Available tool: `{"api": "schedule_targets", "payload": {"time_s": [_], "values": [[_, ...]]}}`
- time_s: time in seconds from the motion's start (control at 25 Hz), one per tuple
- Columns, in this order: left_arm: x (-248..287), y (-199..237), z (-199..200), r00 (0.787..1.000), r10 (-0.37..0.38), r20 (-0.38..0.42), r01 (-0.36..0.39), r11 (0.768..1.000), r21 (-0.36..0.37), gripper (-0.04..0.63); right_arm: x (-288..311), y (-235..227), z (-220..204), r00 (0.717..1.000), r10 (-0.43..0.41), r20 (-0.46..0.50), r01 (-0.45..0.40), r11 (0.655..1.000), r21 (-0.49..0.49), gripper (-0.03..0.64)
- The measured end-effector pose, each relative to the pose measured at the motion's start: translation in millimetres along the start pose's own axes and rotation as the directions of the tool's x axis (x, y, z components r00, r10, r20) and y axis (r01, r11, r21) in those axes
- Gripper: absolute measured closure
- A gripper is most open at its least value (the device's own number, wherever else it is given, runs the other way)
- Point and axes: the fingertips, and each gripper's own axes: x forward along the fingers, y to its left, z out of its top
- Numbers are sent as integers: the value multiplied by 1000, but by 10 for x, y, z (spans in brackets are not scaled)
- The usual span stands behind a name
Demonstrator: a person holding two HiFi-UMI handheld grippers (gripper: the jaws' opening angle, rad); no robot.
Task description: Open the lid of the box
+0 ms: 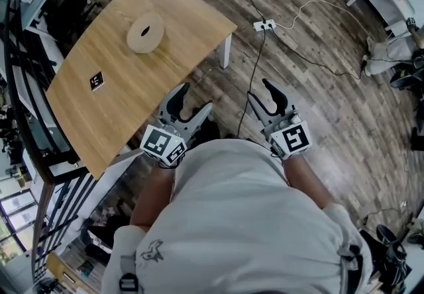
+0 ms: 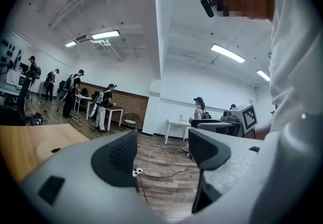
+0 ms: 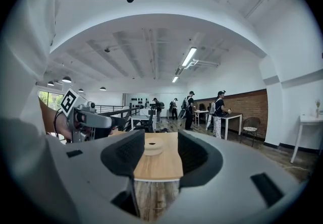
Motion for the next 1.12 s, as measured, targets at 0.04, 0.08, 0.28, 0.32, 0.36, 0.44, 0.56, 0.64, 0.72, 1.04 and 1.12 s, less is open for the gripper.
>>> {"api": "schedule_targets", "payload": {"time_s": [0.04,0.08,0.28,0.32,0.36,0.44,0.56,0.64,0.72,1.04,1.12], "values": [[30,75,-6,1000,3,0,-3,1000,0,287,82,-29,0,1000,5,2,-5,1000,-1,403],[54,158,-4,1000,10,1,-10,1000,-2,287,171,-50,-1,1000,13,3,-13,1000,-3,403],[114,649,61,999,43,12,-43,999,-25,287,743,-81,76,999,50,-2,-50,999,-15,404],[120,744,71,999,47,12,-46,998,-32,287,870,-81,102,998,55,-2,-55,998,-19,405],[124,840,87,999,51,12,-50,998,-38,287,999,-78,131,998,61,-2,-61,998,-23,405],[119,1037,142,998,61,16,-61,997,-46,287,1262,-60,199,997,78,-3,-78,996,-34,405],[67,1298,241,997,78,26,-76,996,-48,287,1663,26,289,993,120,-5,-121,992,-46,405],[-11,1455,285,996,87,26,-86,996,-37,287,1910,145,334,989,150,-8,-150,988,-48,405],[-115,1637,313,994,108,22,-107,994,-14,287,2144,292,387,984,180,-3,-180,982,-48,405],[-558,2162,398,972,231,44,-231,973,-15,287,2780,769,534,945,327,-2,-326,944,-57,405],[-688,2267,374,963,267,42,-266,964,-23,287,2897,885,553,933,360,0,-359,931,-62,405]]}}
